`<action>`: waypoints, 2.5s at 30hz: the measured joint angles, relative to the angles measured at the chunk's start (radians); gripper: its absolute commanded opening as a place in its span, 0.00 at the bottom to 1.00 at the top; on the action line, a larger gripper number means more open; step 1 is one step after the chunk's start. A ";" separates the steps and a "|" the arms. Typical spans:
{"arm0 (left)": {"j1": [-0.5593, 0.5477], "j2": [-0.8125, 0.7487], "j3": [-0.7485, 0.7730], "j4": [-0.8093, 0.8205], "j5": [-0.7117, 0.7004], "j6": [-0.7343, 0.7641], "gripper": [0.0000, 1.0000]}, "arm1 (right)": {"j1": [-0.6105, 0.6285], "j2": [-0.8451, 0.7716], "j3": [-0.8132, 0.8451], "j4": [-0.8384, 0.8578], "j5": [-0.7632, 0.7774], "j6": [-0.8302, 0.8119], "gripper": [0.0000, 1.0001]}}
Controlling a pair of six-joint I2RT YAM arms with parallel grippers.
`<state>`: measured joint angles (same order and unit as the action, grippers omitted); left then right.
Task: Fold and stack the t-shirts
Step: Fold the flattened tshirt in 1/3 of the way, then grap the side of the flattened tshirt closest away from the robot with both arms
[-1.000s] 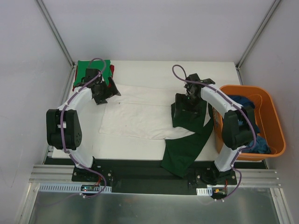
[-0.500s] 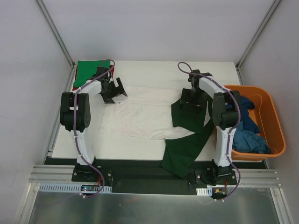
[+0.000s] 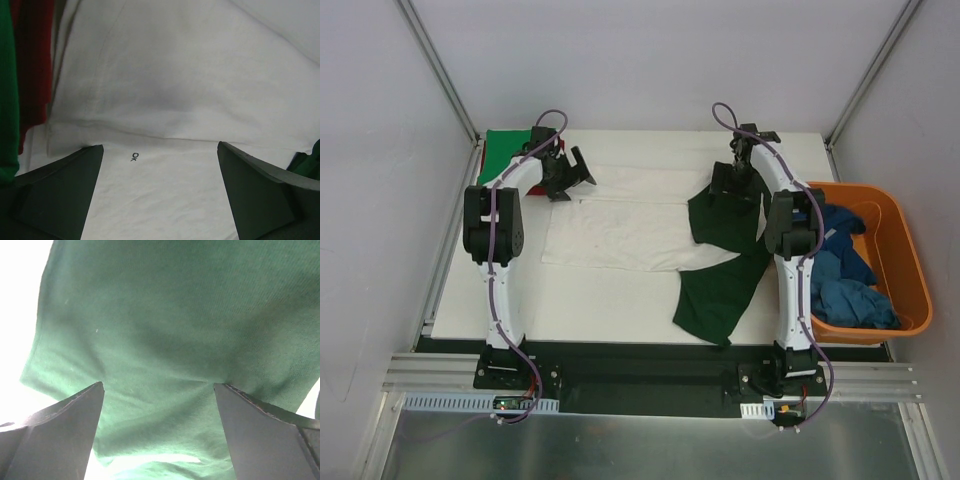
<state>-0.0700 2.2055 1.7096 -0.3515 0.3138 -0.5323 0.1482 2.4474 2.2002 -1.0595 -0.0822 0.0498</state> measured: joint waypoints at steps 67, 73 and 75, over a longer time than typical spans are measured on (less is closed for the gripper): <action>0.137 -0.680 -0.921 0.090 -0.219 -0.236 0.00 | 0.794 -0.989 -1.410 0.269 0.146 0.080 0.54; 0.137 -0.697 -0.921 0.083 -0.219 -0.235 0.00 | 0.794 -0.935 -1.410 0.299 0.145 0.110 0.16; 0.137 -0.705 -0.921 0.081 -0.218 -0.234 0.00 | 0.796 -0.936 -1.409 0.287 0.152 0.123 0.10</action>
<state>0.0669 1.5009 0.7891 -0.2703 0.0956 -0.7666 0.9443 1.5112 0.7910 -0.7727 0.0700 0.1726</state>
